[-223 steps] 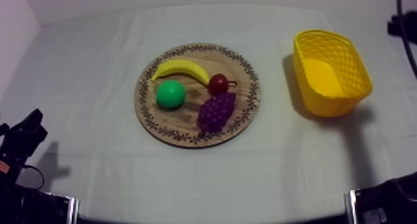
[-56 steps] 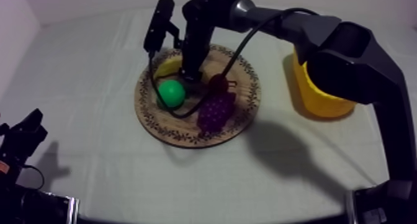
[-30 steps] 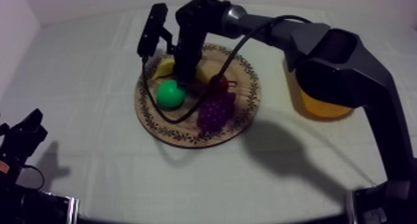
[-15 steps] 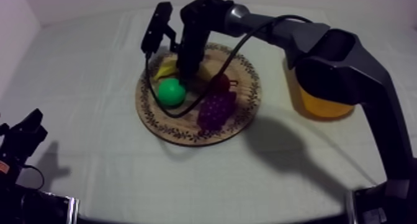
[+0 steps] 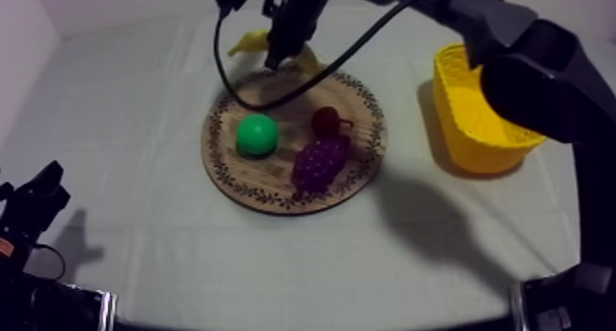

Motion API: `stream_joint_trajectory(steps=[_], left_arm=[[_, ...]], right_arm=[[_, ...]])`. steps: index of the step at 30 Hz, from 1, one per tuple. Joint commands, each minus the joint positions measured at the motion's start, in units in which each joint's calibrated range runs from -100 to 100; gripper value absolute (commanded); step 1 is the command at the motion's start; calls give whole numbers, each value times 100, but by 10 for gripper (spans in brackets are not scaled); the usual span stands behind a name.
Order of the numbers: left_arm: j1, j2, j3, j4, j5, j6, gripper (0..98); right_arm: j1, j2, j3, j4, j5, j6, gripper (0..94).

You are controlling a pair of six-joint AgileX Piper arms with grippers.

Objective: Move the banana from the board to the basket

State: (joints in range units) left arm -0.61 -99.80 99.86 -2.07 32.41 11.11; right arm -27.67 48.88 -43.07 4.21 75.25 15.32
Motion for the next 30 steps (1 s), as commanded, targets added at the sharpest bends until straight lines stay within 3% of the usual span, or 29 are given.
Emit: stream_joint_trajectory(steps=[1, 13, 30], left_arm=[[0, -3, 3, -1, 0, 0, 1], [0, -3, 3, -1, 0, 0, 1], [0, -3, 3, -1, 0, 0, 1]], right_arm=[[37, -466, 262, 45, -26, -116, 195], [752, -2976, 2379, 115, -235, -659, 197], [2033, -5294, 5576, 450, -1438, -1611, 201]])
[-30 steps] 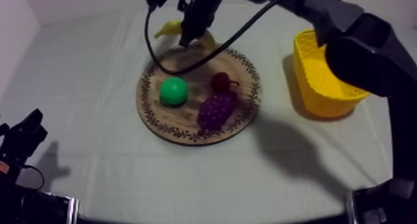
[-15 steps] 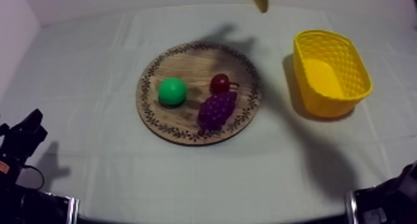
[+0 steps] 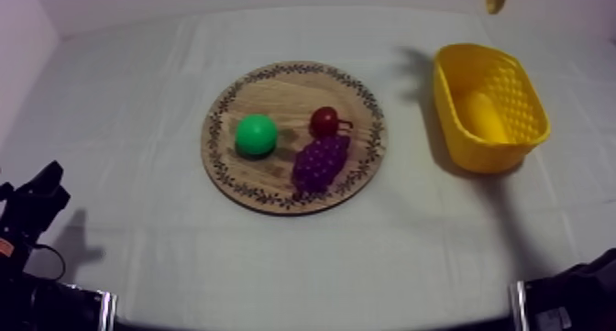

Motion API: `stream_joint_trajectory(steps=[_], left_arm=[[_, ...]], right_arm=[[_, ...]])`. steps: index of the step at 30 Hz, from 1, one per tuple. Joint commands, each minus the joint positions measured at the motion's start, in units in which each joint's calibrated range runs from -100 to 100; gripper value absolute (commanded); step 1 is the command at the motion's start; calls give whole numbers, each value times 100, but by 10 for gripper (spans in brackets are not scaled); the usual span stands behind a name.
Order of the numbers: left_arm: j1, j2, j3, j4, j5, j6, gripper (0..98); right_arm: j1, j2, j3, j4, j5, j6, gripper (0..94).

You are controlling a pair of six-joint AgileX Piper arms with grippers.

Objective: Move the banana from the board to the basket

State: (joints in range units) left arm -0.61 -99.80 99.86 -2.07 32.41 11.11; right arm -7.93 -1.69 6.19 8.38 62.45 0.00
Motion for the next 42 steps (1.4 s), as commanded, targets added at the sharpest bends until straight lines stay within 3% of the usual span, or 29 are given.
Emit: stream_joint_trajectory(steps=[1, 8, 21, 30, 42], left_arm=[[0, -3, 3, -1, 0, 0, 1], [0, -3, 3, -1, 0, 0, 1], [0, -3, 3, -1, 0, 0, 1], [0, -3, 3, -1, 0, 0, 1], [0, -3, 3, -1, 0, 0, 1]], right_arm=[[79, -357, 888, 75, -271, -142, 202], [135, -1160, 2513, 356, -1040, -605, 205], [-98, -1961, 4964, 1308, -2276, -1849, 203], [-70, -1986, 5520, 1569, -2601, -2240, 205], [-112, -1438, 5175, 1807, -2733, -2575, 207]])
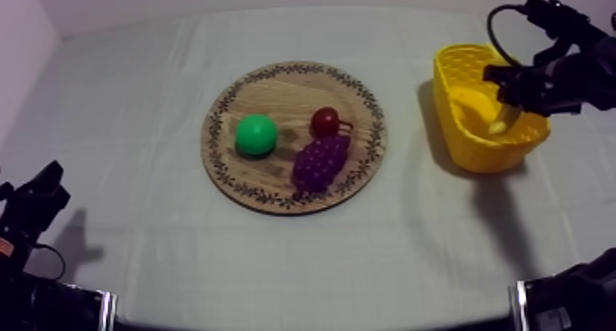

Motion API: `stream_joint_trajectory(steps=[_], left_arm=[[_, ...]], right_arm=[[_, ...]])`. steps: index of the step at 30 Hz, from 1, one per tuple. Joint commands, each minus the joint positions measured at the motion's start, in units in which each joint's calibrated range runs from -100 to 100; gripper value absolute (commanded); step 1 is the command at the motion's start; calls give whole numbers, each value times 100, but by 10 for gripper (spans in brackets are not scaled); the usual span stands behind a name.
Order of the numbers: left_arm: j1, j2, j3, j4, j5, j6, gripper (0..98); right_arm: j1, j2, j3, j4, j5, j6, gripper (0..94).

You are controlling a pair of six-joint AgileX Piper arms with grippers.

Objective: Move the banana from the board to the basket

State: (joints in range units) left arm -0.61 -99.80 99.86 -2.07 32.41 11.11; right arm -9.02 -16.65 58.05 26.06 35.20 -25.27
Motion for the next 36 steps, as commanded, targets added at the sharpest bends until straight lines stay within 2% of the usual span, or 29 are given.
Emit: stream_joint_trajectory(steps=[1, 12, 21, 30, 36], left_arm=[[0, -3, 3, -1, 0, 0, 1], [0, -3, 3, -1, 0, 0, 1], [0, -3, 3, -1, 0, 0, 1], [0, -3, 3, -1, 0, 0, 1], [0, -3, 3, -1, 0, 0, 1]], right_arm=[[-5, 117, -27, 77, -34, -91, 208], [41, 883, -132, 498, -330, -542, 211], [80, 1338, -253, 676, -396, -720, 217], [82, 1407, -241, 780, -379, -867, 353], [76, 1410, -254, 754, -372, -845, 373]])
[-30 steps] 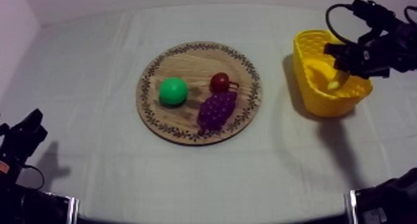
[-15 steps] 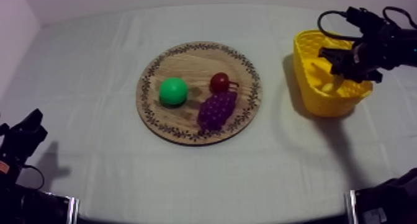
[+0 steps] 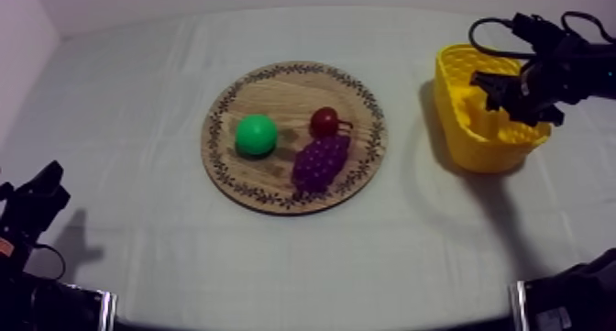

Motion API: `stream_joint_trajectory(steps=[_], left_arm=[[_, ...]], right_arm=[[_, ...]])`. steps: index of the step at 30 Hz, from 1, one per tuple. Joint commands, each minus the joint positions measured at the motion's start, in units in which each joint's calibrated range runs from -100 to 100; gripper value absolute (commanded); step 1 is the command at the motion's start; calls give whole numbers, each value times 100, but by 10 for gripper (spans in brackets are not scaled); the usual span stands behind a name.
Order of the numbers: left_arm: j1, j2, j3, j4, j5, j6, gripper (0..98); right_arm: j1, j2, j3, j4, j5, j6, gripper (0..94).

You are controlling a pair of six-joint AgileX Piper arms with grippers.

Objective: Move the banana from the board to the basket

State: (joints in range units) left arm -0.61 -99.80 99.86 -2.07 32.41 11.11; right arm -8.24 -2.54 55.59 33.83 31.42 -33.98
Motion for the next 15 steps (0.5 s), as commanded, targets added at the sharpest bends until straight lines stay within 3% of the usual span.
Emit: stream_joint_trajectory(steps=[1, 5, 7, 9, 15], left_arm=[[0, -3, 3, -1, 0, 0, 1], [0, -3, 3, -1, 0, 0, 1], [0, -3, 3, -1, 0, 0, 1], [0, -3, 3, -1, 0, 0, 1], [0, -3, 3, -1, 0, 0, 1]], right_arm=[[-2, -4, -14, -40, 1, 49, 361], [-3, -16, -74, -211, -51, 294, 250], [-1, -26, -138, -311, -61, 419, 131], [10, -40, -218, -406, -45, 535, 68], [62, -208, -596, -735, 2, 998, 13]])
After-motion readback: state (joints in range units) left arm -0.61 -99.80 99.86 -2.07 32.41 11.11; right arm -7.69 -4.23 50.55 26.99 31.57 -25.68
